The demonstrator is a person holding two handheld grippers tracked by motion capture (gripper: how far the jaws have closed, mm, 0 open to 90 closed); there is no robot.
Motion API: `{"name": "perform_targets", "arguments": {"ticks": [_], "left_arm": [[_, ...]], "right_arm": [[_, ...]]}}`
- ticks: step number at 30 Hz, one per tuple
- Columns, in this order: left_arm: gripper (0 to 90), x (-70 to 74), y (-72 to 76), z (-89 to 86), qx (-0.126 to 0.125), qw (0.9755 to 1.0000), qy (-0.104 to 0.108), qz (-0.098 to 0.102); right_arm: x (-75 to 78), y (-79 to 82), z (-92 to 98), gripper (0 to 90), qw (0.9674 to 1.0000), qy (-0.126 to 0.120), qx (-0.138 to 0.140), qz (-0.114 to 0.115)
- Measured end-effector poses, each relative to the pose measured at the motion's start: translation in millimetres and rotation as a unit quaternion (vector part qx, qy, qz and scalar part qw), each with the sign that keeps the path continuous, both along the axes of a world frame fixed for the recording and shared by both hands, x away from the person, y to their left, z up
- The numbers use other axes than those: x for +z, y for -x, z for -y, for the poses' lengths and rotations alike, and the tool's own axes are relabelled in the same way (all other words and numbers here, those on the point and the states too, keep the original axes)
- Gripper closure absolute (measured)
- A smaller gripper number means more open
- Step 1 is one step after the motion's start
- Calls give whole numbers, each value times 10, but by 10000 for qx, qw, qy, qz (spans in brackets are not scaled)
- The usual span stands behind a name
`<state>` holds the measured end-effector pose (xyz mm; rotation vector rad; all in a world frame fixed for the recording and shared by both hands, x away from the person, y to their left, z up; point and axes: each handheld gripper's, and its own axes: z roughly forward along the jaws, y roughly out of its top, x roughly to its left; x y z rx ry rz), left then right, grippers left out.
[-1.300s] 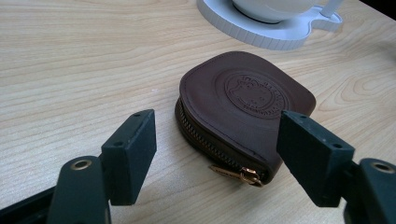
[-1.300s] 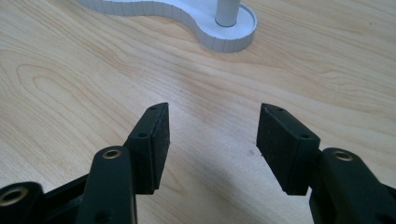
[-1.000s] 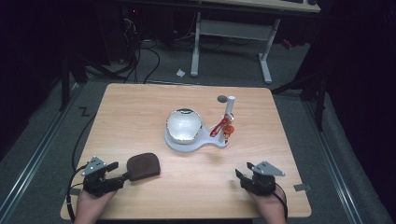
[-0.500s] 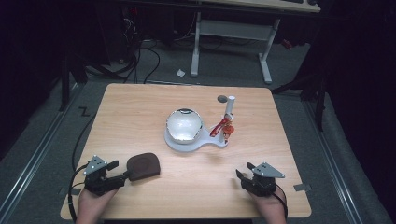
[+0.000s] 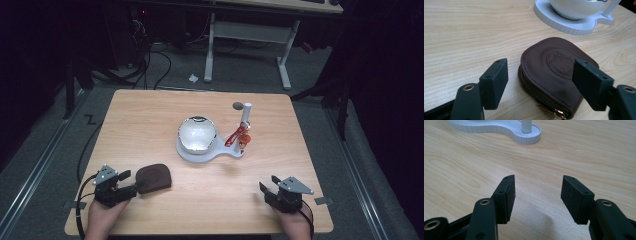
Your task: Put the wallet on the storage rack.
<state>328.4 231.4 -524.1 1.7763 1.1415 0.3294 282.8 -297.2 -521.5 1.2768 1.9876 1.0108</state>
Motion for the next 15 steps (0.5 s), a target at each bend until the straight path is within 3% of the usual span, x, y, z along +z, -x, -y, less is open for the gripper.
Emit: {"name": "perform_targets", "arguments": {"ticks": [5, 10, 15], "left_arm": [[356, 28, -23, 1, -51, 9999, -110, 60], [415, -5, -79, -20, 6, 9999, 95, -48], [467, -27, -139, -23, -36, 9999, 96, -36]], "right_arm": [[-10, -33, -56, 457, 9998, 105, 180, -18], [-8, 1, -58, 461, 9997, 93, 233, -11], [-22, -23, -25, 461, 9998, 31, 180, -49]]}}
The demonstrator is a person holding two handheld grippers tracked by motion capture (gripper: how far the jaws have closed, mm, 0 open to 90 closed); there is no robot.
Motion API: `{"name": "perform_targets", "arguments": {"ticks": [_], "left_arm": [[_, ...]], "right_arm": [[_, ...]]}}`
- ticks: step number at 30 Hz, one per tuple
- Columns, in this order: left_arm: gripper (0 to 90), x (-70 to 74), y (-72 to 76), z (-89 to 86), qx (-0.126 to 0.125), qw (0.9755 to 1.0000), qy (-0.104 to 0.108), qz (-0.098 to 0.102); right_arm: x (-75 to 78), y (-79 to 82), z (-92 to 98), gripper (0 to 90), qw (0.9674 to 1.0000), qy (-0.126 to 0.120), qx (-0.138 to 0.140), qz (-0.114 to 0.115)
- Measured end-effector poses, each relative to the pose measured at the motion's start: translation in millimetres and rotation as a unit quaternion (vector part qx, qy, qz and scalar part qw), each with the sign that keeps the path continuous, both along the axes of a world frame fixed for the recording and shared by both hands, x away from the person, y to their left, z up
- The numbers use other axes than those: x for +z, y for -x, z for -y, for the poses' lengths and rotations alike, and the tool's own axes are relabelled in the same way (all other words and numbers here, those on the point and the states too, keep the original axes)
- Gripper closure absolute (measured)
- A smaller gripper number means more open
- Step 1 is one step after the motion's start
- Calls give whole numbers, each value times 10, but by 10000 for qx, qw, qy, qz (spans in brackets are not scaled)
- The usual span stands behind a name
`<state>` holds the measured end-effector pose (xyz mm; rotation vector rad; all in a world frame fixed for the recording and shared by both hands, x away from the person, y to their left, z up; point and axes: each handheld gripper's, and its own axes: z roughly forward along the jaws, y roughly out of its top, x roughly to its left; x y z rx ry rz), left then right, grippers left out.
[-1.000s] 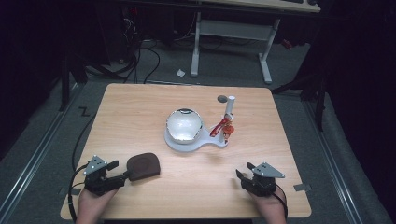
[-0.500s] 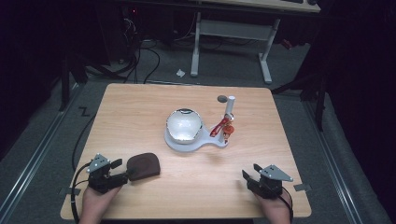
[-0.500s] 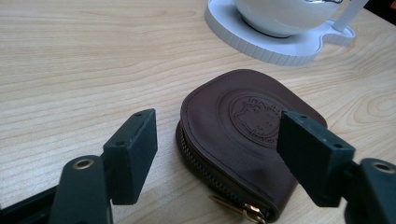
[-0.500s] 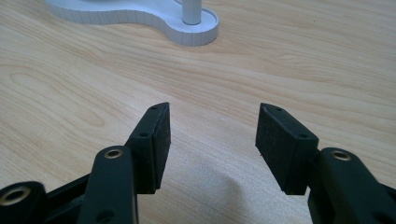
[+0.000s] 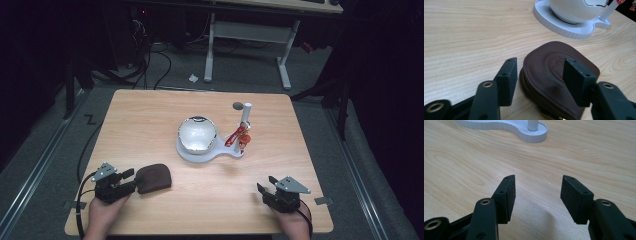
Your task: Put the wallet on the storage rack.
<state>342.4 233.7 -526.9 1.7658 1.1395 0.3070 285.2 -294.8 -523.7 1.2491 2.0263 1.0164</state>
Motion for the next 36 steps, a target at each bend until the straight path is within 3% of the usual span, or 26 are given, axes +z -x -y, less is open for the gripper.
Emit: {"name": "perform_targets", "arguments": {"ticks": [5, 9, 15, 21, 27, 36], "left_arm": [[551, -64, -136, -11, 42, 9996, 187, -198], [614, -66, -162, 15, -40, 9994, 237, -234], [649, -96, -148, 56, -208, 9977, 466, -453], [705, -105, -102, 98, -166, 9984, 389, -380], [816, -99, -58, 151, -95, 9998, 89, -167], [854, -82, -28, 179, -90, 9999, -61, -3]], "right_arm": [[-13, 8, 10, 461, 10000, -15, -53, -34], [-26, 18, 15, 461, 10000, 76, -32, -32], [-18, 67, 72, 468, 9998, -28, -168, -94], [8, 95, 132, 469, 9996, -137, -244, -39], [3, 71, 134, 470, 9996, -198, -214, -60], [15, 46, 127, 471, 9995, -240, -194, -50]]}}
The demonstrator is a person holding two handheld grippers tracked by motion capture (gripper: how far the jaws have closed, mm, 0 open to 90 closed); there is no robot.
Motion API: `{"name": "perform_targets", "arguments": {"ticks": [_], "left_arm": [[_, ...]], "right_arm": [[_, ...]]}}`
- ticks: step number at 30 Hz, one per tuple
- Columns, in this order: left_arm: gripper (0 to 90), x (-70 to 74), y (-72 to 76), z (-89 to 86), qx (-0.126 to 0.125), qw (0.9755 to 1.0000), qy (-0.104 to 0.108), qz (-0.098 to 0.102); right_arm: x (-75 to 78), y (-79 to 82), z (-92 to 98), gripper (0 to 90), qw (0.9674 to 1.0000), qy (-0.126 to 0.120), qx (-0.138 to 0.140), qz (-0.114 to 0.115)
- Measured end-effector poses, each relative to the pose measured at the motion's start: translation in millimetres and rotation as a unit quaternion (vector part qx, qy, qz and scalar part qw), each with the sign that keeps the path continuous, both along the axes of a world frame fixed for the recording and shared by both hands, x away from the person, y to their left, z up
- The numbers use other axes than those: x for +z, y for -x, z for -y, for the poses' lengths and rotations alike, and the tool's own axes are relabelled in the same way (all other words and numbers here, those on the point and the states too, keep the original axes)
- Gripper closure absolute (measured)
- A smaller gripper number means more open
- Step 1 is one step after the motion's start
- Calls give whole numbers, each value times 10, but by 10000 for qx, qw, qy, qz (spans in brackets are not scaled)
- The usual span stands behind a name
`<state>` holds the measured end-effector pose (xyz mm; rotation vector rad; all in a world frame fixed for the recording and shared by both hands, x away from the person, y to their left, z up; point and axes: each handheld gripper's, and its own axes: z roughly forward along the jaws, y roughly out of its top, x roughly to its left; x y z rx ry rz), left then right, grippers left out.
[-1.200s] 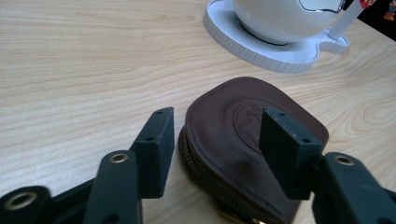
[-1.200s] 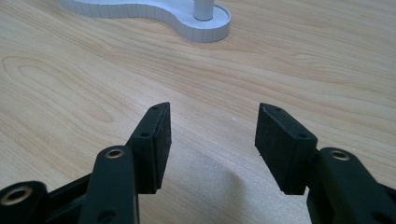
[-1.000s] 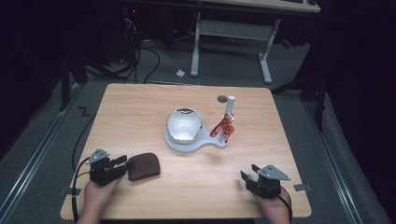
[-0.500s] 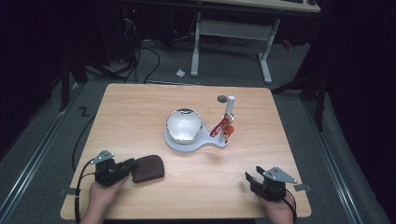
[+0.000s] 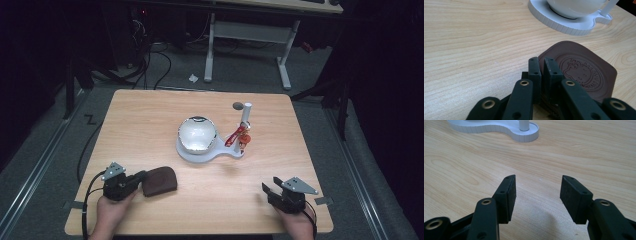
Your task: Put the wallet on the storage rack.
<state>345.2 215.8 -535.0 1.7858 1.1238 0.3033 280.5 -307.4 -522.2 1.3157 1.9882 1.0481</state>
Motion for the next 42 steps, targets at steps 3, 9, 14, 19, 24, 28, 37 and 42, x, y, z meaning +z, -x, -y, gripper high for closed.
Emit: {"name": "perform_targets", "arguments": {"ticks": [3, 9, 14, 19, 24, 28, 37, 42], "left_arm": [[857, 27, 16, 0, 0, 10000, 43, 28], [862, 101, 76, -4, -22, 9996, 101, 268], [864, 181, 139, 2, -31, 9986, 150, 512], [866, 258, 200, 16, -33, 9972, 192, 718], [868, 317, 251, 26, 12, 9959, 161, 894], [869, 362, 286, 32, 31, 9946, 142, 1029], [871, 422, 323, 26, 104, 9928, 81, 1187], [872, 456, 343, 18, 152, 9918, 113, 1264]], "right_arm": [[1, -1, -7, 471, 10000, -7, 0, 5], [16, 1, 9, 471, 10000, -3, 5, 43], [14, -5, 30, 472, 10000, -19, -6, 54], [19, -2, 42, 473, 10000, -44, 2, 81], [26, 2, 46, 473, 9999, -68, -6, 90], [25, -3, 36, 473, 9999, -91, -8, 69], [21, -7, 44, 473, 9999, -119, -17, 72], [25, -6, 53, 474, 9999, -131, -21, 92]]}}
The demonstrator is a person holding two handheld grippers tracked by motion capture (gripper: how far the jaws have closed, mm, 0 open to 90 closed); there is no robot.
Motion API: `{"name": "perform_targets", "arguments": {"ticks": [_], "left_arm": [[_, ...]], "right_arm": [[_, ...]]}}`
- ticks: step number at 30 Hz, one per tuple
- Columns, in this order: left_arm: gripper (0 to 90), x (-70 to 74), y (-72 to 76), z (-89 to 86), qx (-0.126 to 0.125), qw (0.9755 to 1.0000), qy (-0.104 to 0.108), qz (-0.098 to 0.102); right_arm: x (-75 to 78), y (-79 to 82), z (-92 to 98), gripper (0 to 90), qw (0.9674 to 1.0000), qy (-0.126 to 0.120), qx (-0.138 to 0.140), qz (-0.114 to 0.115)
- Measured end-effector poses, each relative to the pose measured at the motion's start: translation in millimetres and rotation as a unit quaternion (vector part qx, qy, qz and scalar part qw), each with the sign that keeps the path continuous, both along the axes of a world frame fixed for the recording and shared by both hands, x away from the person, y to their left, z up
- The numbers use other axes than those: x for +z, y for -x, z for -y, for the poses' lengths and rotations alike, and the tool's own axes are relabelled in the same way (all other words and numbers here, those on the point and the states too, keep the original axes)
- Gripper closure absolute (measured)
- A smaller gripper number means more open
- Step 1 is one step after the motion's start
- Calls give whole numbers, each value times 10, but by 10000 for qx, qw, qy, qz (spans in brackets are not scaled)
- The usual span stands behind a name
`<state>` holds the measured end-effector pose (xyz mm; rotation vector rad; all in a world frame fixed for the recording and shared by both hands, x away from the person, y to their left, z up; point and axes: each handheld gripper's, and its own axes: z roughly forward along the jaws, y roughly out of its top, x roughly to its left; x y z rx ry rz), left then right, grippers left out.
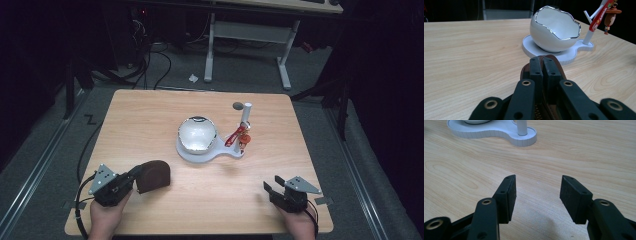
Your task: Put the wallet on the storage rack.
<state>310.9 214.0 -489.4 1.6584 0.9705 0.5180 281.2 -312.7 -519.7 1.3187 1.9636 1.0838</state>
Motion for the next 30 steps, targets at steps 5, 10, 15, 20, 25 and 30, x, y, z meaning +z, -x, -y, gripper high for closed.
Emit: {"name": "perform_targets", "arguments": {"ticks": [5, 10, 15, 20, 25, 30], "left_arm": [[871, 45, 14, 1, 14, 10000, 4, 71], [872, 114, 6, 53, 73, 9999, 18, 105], [872, 178, -25, 140, 53, 9999, -29, 100], [872, 298, -74, 227, 28, 9999, -10, 156], [873, 417, -149, 332, -3, 9998, -7, 209], [873, 506, -240, 448, -35, 9997, -10, 232]], "right_arm": [[-2, -9, 3, 473, 10000, -24, -20, -20], [7, -1, 10, 474, 10000, -46, -7, 14], [6, 3, 35, 475, 10000, -87, 27, 16], [13, -2, 79, 474, 9998, -163, 57, 30], [25, 1, 86, 474, 9997, -204, 90, 53], [20, -1, 73, 474, 9996, -261, 127, 32]]}}
